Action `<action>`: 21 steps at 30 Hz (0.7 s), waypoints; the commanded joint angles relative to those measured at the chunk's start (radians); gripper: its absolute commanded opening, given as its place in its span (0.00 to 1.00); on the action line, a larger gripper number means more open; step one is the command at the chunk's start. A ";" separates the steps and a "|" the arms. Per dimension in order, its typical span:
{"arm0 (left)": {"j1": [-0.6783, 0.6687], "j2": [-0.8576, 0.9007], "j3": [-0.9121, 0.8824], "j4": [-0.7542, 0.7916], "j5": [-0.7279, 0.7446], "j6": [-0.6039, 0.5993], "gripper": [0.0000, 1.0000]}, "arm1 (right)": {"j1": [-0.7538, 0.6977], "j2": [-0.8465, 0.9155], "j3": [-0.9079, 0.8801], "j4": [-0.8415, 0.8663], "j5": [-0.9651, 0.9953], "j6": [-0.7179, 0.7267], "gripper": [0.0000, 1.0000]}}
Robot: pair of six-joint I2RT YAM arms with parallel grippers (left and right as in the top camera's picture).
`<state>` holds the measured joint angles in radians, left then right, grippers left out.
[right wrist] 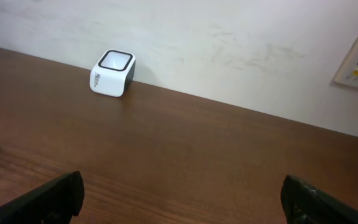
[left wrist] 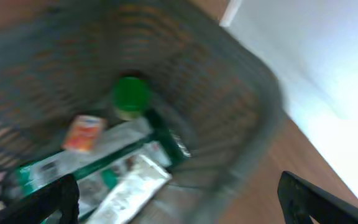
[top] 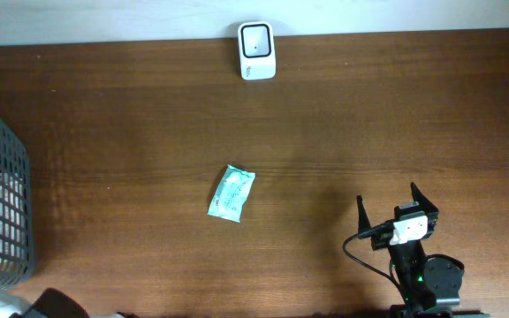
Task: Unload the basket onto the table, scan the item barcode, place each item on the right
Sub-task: 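Place the mint-green sachet on the table center with the left gripper, then reach the left gripper into the basket and grasp the white Pantene tube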
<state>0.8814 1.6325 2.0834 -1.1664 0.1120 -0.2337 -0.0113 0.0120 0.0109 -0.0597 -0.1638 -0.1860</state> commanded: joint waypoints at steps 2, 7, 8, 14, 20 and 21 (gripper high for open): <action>0.130 0.003 -0.188 0.007 -0.006 -0.031 0.98 | 0.006 -0.006 -0.005 -0.005 -0.009 0.007 0.98; 0.222 0.054 -0.369 0.099 -0.034 0.096 0.99 | 0.006 -0.006 -0.005 -0.005 -0.009 0.007 0.98; 0.226 0.064 -0.384 0.111 -0.034 0.120 0.99 | 0.006 -0.006 -0.005 -0.005 -0.009 0.007 0.98; 0.226 0.151 -0.398 0.111 -0.031 0.230 1.00 | 0.006 -0.006 -0.005 -0.004 -0.009 0.007 0.98; 0.228 0.219 -0.423 0.067 -0.034 0.250 0.95 | 0.006 -0.006 -0.005 -0.005 -0.009 0.007 0.98; 0.229 0.219 -0.433 0.070 -0.035 0.250 0.95 | 0.006 -0.006 -0.005 -0.005 -0.009 0.007 0.98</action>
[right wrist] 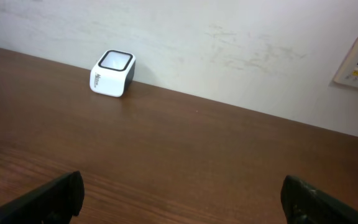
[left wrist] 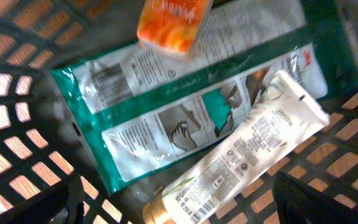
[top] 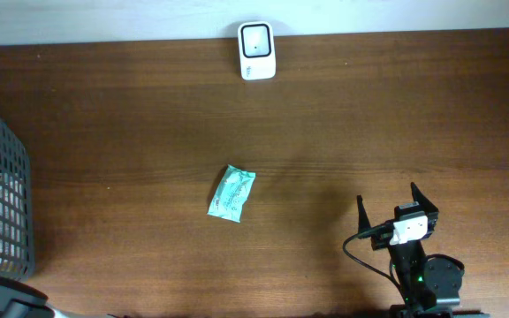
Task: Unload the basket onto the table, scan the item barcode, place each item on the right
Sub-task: 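Reach the left gripper into the basket and grasp the white Pantene tube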
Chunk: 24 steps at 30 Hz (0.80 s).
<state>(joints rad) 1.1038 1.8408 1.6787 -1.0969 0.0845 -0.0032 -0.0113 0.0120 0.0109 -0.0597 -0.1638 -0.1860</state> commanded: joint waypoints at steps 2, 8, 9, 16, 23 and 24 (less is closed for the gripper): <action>0.012 0.011 -0.049 0.007 -0.007 0.020 0.95 | 0.006 -0.006 -0.005 -0.005 -0.009 0.007 0.98; 0.020 0.011 -0.089 0.006 -0.006 0.033 0.94 | 0.006 -0.006 -0.005 -0.005 -0.009 0.007 0.98; 0.020 0.011 -0.091 0.002 -0.003 0.051 0.93 | 0.006 -0.006 -0.005 -0.005 -0.009 0.007 0.98; 0.020 0.011 -0.160 0.039 0.035 0.109 0.92 | 0.006 -0.006 -0.005 -0.005 -0.009 0.007 0.98; 0.020 0.012 -0.203 0.123 0.320 0.335 0.92 | 0.006 -0.006 -0.005 -0.005 -0.009 0.007 0.98; 0.020 0.018 -0.222 0.144 0.320 0.335 0.90 | 0.006 -0.006 -0.005 -0.005 -0.009 0.007 0.98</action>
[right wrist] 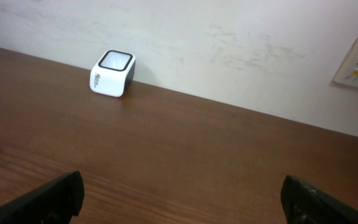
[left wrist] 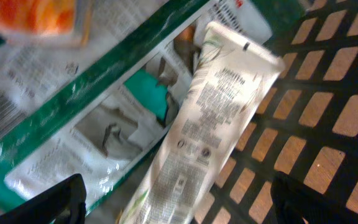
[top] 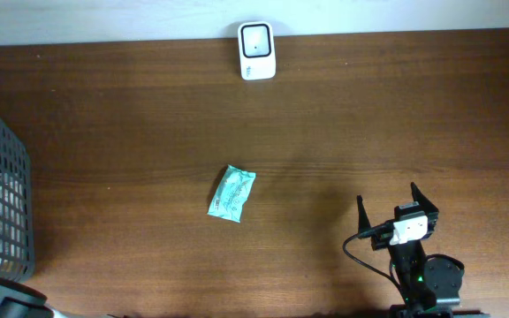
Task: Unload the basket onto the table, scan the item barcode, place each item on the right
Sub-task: 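Reach the left gripper into the basket and grasp the white Pantene tube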
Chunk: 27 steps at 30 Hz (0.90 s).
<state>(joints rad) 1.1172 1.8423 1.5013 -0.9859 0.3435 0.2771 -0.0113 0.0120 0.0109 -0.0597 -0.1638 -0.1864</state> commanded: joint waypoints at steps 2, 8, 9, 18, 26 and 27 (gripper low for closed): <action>0.007 0.047 -0.054 0.034 0.061 0.054 0.84 | 0.006 -0.006 -0.005 -0.005 -0.009 0.008 0.98; -0.028 0.166 -0.055 0.047 0.061 0.054 0.77 | 0.006 -0.006 -0.005 -0.005 -0.009 0.007 0.98; -0.045 0.187 -0.055 0.055 0.062 0.054 0.72 | 0.006 -0.006 -0.005 -0.005 -0.009 0.008 0.98; -0.087 0.203 -0.039 0.063 0.060 0.053 0.10 | 0.006 -0.006 -0.005 -0.004 -0.009 0.007 0.98; -0.087 0.177 0.247 -0.134 0.065 -0.004 0.02 | 0.006 -0.006 -0.005 -0.005 -0.009 0.007 0.98; -0.087 0.170 0.295 -0.160 0.066 -0.026 0.00 | 0.006 -0.006 -0.005 -0.005 -0.009 0.007 0.98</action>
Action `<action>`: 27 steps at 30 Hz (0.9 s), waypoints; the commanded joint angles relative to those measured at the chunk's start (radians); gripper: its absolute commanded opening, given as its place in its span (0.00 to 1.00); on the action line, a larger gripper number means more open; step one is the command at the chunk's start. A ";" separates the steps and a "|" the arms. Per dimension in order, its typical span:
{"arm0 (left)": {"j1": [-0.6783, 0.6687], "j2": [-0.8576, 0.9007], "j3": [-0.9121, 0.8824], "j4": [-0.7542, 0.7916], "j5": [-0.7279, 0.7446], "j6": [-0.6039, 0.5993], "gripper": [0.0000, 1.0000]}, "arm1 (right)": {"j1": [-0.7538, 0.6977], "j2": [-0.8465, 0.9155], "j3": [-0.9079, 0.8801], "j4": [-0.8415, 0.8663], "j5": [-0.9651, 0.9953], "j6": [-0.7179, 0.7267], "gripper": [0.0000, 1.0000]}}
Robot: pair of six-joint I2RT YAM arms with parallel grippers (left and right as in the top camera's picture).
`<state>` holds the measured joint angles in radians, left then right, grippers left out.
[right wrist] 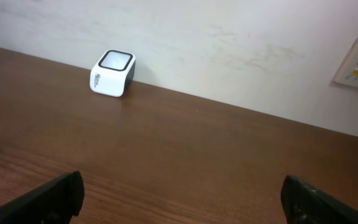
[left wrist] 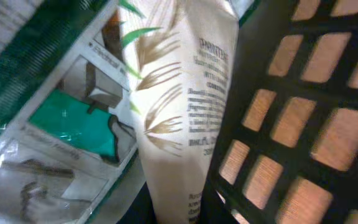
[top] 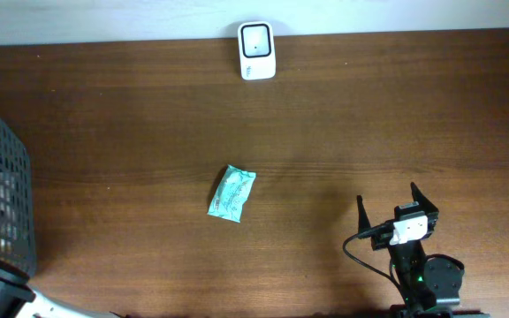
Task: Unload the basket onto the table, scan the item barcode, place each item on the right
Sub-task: 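Reach the left gripper into the basket and grasp the white Pantene tube, then lay the white tube beside the sachet with the left gripper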
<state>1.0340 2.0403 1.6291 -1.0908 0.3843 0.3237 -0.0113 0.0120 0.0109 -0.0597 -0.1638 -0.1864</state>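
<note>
Inside the grey wire basket (left wrist: 291, 124), my left gripper (left wrist: 180, 211) is shut on a cream shampoo tube (left wrist: 179, 106), with dark fingers (left wrist: 140, 210) pressed against both of its sides. A green-and-white flat pack (left wrist: 55, 130) lies beside the tube. The white barcode scanner (top: 256, 50) stands at the table's far edge and also shows as the scanner (right wrist: 112, 73) in the right wrist view. My right gripper (top: 396, 208) rests open near the front right, the same gripper (right wrist: 182, 199) holding nothing.
A small teal packet (top: 231, 193) lies on the wooden table (top: 369, 124) near the middle. The basket stands at the left edge, with the left arm at the front-left corner. A white wall with a panel lies behind the table.
My left gripper was open over the cream tube in the basket. Now it is lower and shut on the tube, its fingers against the tube's sides. The right arm has not moved.
My left gripper first hung open above the basket, with a green cap, an orange carton and packs below. Then it was down among those items, later open close over the cream tube, and now shut on it. Right arm, scanner and teal packet stayed put.
</note>
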 commanded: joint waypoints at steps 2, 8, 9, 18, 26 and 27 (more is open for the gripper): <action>-0.004 -0.052 0.290 -0.113 0.044 -0.125 0.00 | 0.006 -0.006 -0.005 -0.005 -0.009 0.007 0.98; -0.004 -0.179 0.541 -0.141 0.349 -0.234 0.00 | 0.006 -0.006 -0.005 -0.005 -0.009 0.007 0.98; -0.005 -0.210 0.571 -0.141 0.406 -0.235 0.00 | 0.006 -0.006 -0.005 -0.005 -0.009 0.007 0.99; -0.314 -0.470 0.628 -0.161 0.536 -0.278 0.00 | 0.006 -0.006 -0.005 -0.005 -0.009 0.007 0.98; -0.832 -0.451 0.313 -0.289 0.206 -0.271 0.00 | 0.006 -0.006 -0.005 -0.005 -0.009 0.008 0.99; -0.876 -0.451 0.240 -0.257 0.193 -0.276 0.00 | 0.006 -0.006 -0.005 -0.005 -0.009 0.007 0.98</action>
<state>0.2642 1.5848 2.0151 -1.3914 0.6495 0.0513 -0.0113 0.0120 0.0109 -0.0597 -0.1638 -0.1856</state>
